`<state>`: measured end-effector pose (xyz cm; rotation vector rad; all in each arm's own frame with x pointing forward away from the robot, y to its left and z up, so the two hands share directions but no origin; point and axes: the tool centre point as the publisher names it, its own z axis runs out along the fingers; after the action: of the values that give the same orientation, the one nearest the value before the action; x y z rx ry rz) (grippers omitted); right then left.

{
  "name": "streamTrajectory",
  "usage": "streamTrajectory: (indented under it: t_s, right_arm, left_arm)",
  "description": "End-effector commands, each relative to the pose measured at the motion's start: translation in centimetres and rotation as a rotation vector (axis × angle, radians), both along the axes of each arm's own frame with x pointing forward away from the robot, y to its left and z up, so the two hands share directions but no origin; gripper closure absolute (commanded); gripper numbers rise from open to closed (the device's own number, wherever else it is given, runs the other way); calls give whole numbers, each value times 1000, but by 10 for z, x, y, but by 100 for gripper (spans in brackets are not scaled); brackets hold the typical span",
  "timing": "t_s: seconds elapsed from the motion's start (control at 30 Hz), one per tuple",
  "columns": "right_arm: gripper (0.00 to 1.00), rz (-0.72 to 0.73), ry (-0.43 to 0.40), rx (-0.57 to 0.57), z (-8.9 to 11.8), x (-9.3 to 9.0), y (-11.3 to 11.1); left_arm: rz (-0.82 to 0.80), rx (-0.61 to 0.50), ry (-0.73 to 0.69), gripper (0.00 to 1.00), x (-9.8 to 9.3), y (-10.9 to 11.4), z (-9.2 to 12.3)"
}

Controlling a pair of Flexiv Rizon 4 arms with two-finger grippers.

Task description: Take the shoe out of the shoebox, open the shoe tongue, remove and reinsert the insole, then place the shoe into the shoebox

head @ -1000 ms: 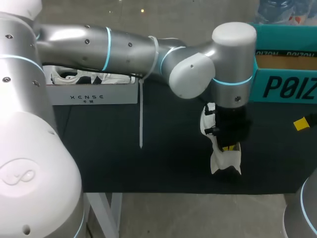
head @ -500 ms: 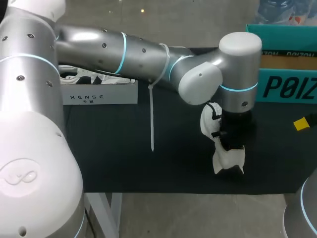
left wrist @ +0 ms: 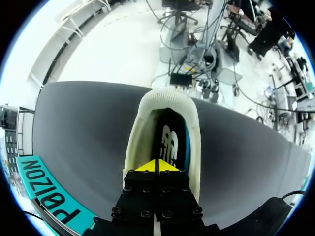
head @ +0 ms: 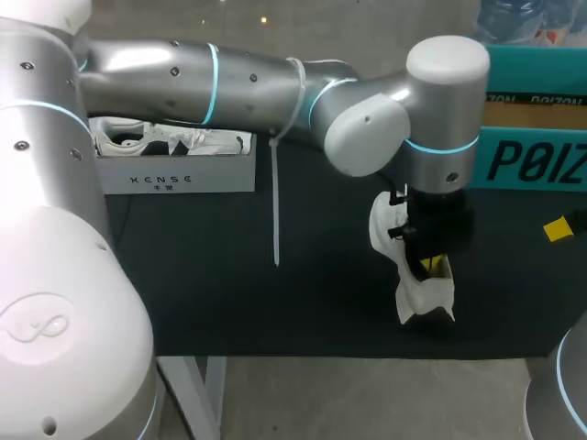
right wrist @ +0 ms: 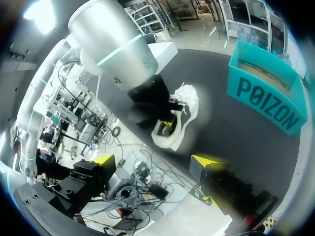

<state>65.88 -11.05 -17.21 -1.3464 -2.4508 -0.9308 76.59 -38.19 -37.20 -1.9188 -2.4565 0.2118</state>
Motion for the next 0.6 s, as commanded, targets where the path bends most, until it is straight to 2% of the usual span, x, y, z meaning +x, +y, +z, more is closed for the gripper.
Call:
streamTrajectory:
  t_s: [0.03, 0.4, 0.6]
  right_arm:
    - [0, 0, 0, -1, -1, -1, 0]
    - [0, 0, 0, -1, -1, -1, 0]
    - [0, 0, 0, -1, -1, -1, 0]
  left_arm:
    - [-6, -1, -6, 100, -7, -2, -14]
    - [22, 13, 6, 100, -25, -8, -61]
    - [21, 11, -8, 100, -25, -7, -56]
